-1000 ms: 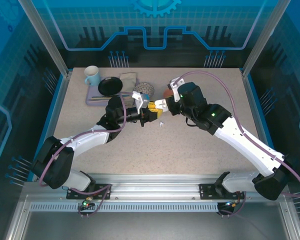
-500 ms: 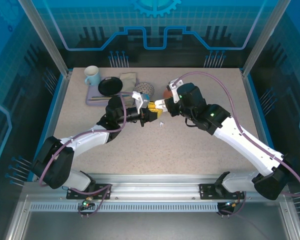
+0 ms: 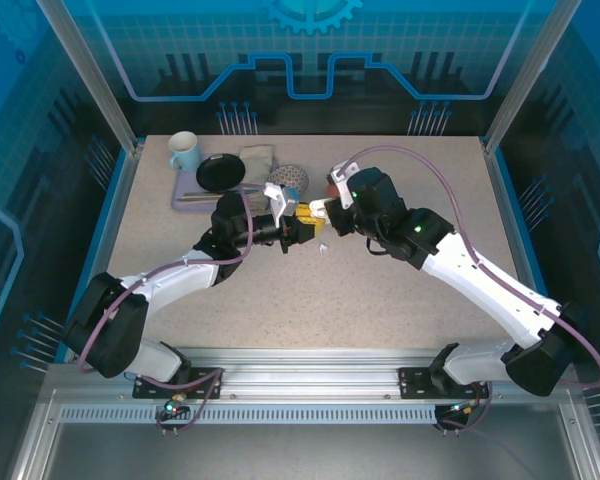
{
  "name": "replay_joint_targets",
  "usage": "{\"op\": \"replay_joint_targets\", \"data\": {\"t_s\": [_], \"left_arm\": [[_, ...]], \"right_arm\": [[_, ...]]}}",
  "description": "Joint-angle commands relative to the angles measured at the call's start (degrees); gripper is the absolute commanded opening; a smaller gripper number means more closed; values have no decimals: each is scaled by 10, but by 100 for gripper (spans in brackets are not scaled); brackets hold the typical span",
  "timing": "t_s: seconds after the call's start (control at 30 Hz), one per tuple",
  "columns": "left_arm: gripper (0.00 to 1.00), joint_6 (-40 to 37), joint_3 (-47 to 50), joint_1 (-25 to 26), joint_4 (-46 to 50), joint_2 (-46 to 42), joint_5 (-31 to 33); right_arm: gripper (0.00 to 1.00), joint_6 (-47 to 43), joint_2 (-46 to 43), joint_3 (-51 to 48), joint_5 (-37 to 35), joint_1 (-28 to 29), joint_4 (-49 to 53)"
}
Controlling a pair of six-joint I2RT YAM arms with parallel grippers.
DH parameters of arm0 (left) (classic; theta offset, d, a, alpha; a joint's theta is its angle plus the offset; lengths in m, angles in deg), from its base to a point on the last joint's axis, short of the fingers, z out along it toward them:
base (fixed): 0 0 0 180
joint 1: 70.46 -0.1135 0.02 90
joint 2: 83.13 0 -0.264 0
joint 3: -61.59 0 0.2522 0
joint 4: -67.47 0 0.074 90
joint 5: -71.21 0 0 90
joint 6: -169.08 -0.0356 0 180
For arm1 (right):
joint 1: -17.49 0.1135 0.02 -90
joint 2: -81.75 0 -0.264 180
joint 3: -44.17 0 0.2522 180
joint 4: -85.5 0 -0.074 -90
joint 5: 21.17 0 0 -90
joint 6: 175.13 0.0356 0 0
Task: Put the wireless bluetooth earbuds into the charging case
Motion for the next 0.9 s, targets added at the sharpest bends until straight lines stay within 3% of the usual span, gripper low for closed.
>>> {"op": "replay_joint_targets", "data": {"t_s": [0.0, 0.4, 0.87], "left_arm": [[0, -13, -20, 4, -24, -7, -5], [0, -17, -22, 4, -22, -7, -1], [0, -14, -16, 4, -31, -5, -3]], "right_arm": [[17, -39, 13, 3, -23, 27, 20], [20, -74, 27, 8, -42, 72, 25], [44, -50, 33, 53, -44, 69, 40]]}}
